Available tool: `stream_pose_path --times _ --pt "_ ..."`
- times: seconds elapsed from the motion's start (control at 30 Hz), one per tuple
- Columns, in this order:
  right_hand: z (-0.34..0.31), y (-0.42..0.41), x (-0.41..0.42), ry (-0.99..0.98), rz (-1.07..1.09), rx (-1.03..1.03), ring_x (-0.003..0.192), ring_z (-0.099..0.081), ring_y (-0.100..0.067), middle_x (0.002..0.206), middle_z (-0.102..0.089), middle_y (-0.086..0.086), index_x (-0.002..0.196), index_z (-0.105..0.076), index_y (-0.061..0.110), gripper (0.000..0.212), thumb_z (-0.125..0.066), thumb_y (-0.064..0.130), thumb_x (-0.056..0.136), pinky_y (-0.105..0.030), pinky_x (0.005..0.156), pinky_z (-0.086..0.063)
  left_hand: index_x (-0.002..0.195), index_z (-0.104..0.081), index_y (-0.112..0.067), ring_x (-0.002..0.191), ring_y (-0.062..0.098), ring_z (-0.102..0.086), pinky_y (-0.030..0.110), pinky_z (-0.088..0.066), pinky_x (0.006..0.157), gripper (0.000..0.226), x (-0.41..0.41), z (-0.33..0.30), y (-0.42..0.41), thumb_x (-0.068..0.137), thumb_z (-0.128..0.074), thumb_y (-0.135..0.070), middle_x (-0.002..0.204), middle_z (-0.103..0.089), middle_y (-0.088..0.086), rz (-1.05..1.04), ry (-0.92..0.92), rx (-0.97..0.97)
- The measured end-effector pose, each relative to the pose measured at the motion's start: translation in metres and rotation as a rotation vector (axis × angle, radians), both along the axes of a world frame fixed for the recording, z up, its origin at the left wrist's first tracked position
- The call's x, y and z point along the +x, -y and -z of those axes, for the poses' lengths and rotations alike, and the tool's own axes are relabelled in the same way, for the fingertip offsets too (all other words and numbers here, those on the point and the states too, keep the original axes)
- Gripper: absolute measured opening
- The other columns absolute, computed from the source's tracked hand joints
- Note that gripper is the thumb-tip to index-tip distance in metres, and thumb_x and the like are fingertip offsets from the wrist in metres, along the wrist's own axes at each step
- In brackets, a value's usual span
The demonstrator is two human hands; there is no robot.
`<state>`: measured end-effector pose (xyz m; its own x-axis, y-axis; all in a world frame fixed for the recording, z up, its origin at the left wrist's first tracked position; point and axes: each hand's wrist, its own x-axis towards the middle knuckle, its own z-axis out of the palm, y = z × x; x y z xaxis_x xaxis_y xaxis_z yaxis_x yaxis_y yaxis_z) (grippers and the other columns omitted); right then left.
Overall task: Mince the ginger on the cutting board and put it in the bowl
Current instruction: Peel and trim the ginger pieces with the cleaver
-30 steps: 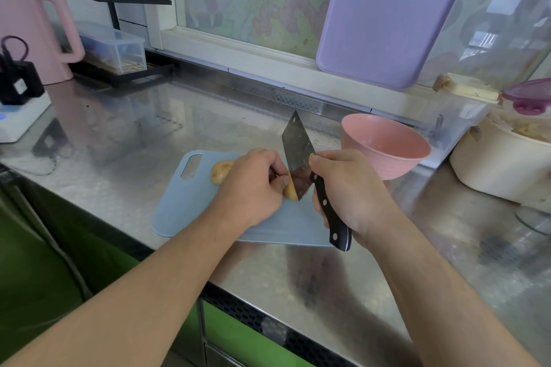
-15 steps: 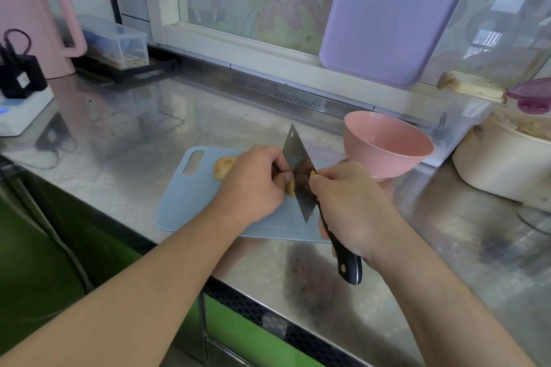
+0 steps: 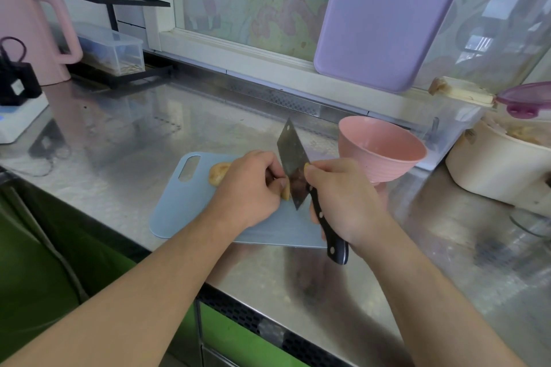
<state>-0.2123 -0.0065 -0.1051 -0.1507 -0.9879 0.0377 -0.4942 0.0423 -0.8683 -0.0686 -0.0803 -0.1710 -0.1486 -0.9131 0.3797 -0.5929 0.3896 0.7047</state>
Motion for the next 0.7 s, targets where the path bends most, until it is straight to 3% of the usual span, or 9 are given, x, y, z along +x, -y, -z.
stream_pose_path --times 0.07,0.13,0.27,0.5,0.7 --pt "-0.0061 -0.0015 -0.0052 0.053 0.007 -0.042 0.033 -0.040 -0.022 0.047 -0.053 -0.019 0.057 -0.057 0.011 0.046 -0.048 0.016 0.101 -0.026 0.040 -0.035 0.080 -0.067 -0.023 0.078 0.005 -0.063 0.021 -0.051 0.070 0.014 -0.0002 -0.0001 0.0006 0.088 -0.074 -0.014 0.086 -0.066 -0.009 -0.001 -0.004 0.008" --pt "-0.0104 -0.0025 -0.0072 0.095 -0.005 -0.056 0.033 -0.039 -0.022 0.048 -0.051 -0.022 0.053 -0.060 0.014 0.050 -0.049 0.016 0.102 -0.025 0.038 -0.035 0.081 -0.068 -0.022 0.080 0.006 -0.064 0.022 -0.051 0.072 0.013 -0.0002 0.0002 0.0011 0.089 -0.074 -0.014 0.087 -0.066 -0.008 -0.007 -0.011 0.017" --pt "-0.0109 -0.0038 -0.0034 0.104 -0.043 -0.030 0.031 -0.038 -0.021 0.049 -0.052 -0.021 0.058 -0.063 0.010 0.047 -0.049 0.017 0.102 -0.022 0.038 -0.035 0.080 -0.067 -0.023 0.078 0.006 -0.064 0.023 -0.052 0.071 0.014 0.0001 0.0009 0.0017 0.090 -0.073 -0.014 0.086 -0.068 -0.008 -0.011 -0.018 0.029" --pt "-0.0080 -0.0035 0.0006 0.091 -0.022 0.012 0.031 -0.036 -0.021 0.048 -0.050 -0.021 0.051 -0.049 0.016 0.050 -0.048 0.012 0.101 -0.022 0.036 -0.034 0.077 -0.066 -0.026 0.075 0.003 -0.064 0.023 -0.053 0.069 0.018 0.0006 0.0011 0.0010 0.090 -0.073 -0.014 0.082 -0.068 -0.010 -0.037 -0.010 0.042" --pt "-0.0067 -0.0044 0.0014 0.047 -0.007 0.034 0.033 -0.037 -0.023 0.047 -0.051 -0.020 0.053 -0.053 0.015 0.049 -0.047 0.014 0.102 -0.026 0.036 -0.038 0.078 -0.067 -0.025 0.076 0.005 -0.065 0.028 -0.056 0.072 0.017 0.0000 -0.0008 -0.0008 0.090 -0.073 -0.014 0.082 -0.068 -0.009 -0.041 -0.006 0.047"
